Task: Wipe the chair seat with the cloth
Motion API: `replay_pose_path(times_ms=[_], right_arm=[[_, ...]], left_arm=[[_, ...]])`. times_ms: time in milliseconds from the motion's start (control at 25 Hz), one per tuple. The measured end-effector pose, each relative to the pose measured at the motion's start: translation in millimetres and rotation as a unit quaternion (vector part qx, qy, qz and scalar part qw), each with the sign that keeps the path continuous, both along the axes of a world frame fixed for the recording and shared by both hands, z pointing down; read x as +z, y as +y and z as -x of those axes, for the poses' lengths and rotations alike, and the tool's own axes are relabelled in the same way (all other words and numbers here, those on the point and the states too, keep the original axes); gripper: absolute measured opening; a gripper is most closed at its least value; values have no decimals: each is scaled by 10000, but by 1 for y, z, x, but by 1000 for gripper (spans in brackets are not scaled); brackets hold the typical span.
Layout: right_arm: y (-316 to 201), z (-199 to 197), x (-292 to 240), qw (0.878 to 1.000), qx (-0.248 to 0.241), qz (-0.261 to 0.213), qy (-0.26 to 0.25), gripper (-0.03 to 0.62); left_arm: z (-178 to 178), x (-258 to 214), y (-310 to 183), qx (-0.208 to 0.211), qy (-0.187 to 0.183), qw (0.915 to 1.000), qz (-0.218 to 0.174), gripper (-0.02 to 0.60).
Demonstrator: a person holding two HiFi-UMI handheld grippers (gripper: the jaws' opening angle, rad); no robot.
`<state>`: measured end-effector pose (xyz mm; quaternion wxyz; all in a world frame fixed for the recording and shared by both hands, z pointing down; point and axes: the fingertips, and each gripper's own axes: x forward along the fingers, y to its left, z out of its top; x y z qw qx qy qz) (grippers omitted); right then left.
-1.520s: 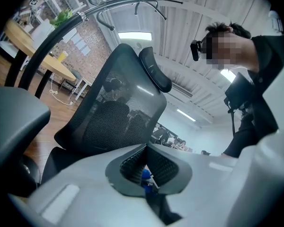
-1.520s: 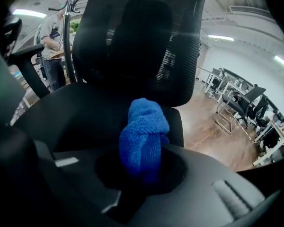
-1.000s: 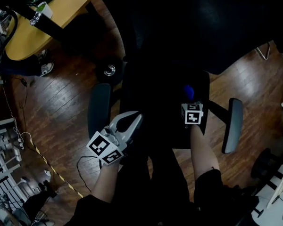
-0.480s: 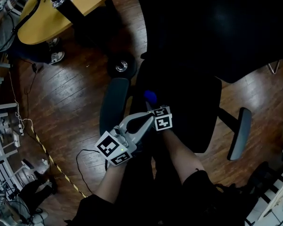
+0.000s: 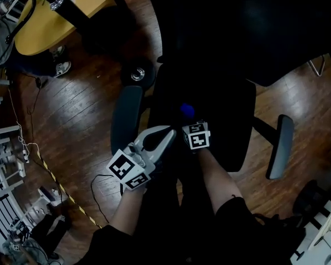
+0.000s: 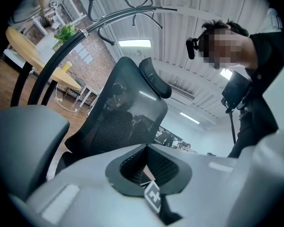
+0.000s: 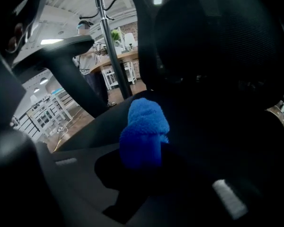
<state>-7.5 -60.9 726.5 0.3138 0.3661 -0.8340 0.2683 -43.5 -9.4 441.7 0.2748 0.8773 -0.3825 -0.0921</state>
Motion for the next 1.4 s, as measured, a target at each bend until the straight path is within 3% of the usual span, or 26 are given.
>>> replay_pose_path(times_ms=[480,680,1240,1400], right_arm=[[-7,-188,-8,9877,1213,-85,983,38],[-6,-243,-19,9798,1635,-140,1146,38],[-5,-262,-21,9746,1885,-70,1208,38],[-8,-236,-28,9766,1864,-7,1075,38]], left_arm=[[-17,4,-1,352,-109,9993,66,0],[-28,2,-5,463,-106,9989,52,0],[-25,2,-6,440,-109,9990,56,0],[-19,0,-5,377,-71,9993,32,0]])
